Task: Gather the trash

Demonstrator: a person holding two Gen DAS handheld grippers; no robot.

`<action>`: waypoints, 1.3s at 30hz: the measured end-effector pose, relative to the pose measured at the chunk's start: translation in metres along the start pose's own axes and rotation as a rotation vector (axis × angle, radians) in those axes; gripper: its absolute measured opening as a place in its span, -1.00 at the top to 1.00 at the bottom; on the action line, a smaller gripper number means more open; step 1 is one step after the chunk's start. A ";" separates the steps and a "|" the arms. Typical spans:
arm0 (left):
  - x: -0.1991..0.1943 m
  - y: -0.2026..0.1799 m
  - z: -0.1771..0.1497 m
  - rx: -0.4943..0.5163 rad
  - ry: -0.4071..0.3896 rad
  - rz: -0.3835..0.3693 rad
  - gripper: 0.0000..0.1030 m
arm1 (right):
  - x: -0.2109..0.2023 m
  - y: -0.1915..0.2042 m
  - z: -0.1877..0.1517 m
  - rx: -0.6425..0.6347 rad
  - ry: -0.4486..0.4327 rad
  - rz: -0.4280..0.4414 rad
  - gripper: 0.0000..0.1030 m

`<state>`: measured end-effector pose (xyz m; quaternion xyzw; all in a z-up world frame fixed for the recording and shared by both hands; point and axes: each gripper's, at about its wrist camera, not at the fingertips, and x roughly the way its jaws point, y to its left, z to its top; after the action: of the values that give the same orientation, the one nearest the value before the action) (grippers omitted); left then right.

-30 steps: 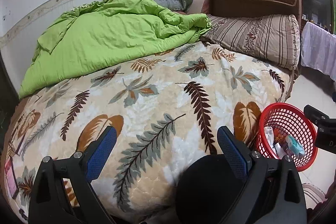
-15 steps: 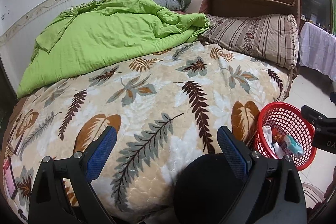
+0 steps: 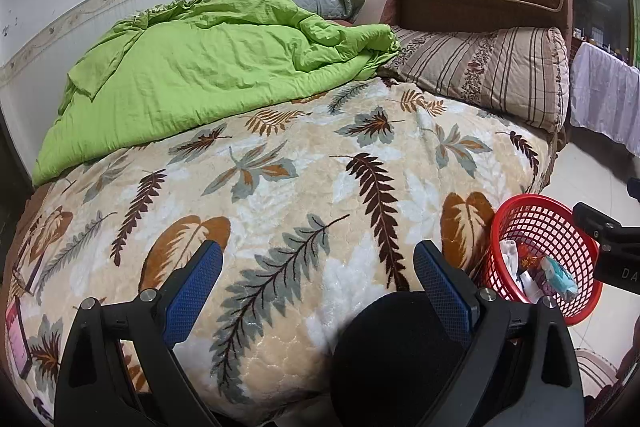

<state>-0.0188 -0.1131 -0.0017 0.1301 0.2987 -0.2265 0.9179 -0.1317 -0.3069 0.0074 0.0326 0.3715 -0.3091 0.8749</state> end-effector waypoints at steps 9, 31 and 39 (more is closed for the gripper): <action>0.000 0.001 0.000 -0.001 0.000 -0.002 -0.86 | 0.000 0.000 0.000 -0.001 0.001 0.000 -0.98; 0.000 0.001 0.000 -0.003 -0.001 -0.003 -0.86 | 0.000 -0.001 -0.001 0.003 0.001 0.003 -0.98; 0.001 0.001 -0.001 -0.015 0.006 -0.011 -0.86 | 0.000 -0.001 -0.001 -0.001 0.001 0.005 -0.98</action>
<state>-0.0179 -0.1118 -0.0024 0.1222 0.3038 -0.2287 0.9168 -0.1323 -0.3075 0.0066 0.0334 0.3719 -0.3068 0.8755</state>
